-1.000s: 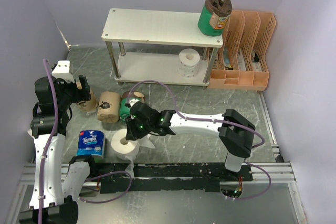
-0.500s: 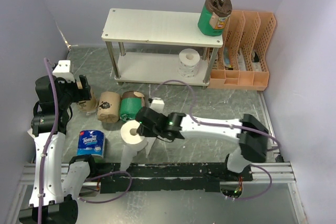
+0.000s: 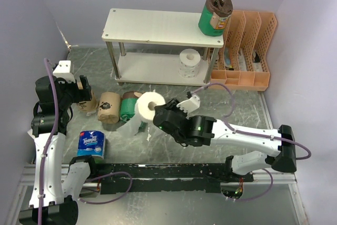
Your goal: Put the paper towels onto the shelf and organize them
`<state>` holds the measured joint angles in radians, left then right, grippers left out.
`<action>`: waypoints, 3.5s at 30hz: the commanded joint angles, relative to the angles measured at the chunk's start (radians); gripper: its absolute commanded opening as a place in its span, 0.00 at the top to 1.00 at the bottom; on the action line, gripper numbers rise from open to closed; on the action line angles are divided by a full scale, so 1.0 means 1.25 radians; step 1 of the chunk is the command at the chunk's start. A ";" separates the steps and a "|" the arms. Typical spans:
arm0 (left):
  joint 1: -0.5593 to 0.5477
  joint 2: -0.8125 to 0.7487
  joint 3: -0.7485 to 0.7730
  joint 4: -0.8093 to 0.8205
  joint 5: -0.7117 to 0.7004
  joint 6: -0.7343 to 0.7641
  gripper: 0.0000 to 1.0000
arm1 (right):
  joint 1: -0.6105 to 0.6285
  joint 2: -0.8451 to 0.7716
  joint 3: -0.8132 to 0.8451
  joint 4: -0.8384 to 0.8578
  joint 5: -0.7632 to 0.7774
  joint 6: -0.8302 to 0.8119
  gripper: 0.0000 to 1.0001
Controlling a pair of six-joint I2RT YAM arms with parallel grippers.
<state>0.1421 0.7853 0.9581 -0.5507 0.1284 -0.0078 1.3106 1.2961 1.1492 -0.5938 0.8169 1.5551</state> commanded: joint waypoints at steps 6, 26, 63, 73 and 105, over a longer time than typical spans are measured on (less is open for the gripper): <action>0.003 -0.004 0.003 0.015 0.031 -0.003 0.06 | -0.227 0.142 0.163 0.127 0.288 -0.046 1.00; -0.004 -0.008 -0.002 0.021 0.005 0.001 0.06 | -0.477 0.559 0.489 0.234 0.033 -0.163 1.00; -0.004 0.006 0.002 0.021 0.008 0.003 0.06 | -0.565 0.334 0.202 0.462 -0.239 -0.359 0.00; 0.002 0.004 0.004 0.018 0.014 0.004 0.06 | -0.219 0.119 -0.110 0.603 -0.261 -0.870 0.00; 0.010 -0.018 0.002 0.016 0.032 0.003 0.06 | -0.128 0.561 0.361 0.111 -0.388 -1.371 0.15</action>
<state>0.1497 0.7719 0.9581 -0.5507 0.1482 -0.0078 1.1522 1.9804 1.5459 -0.4004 0.3412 -0.1276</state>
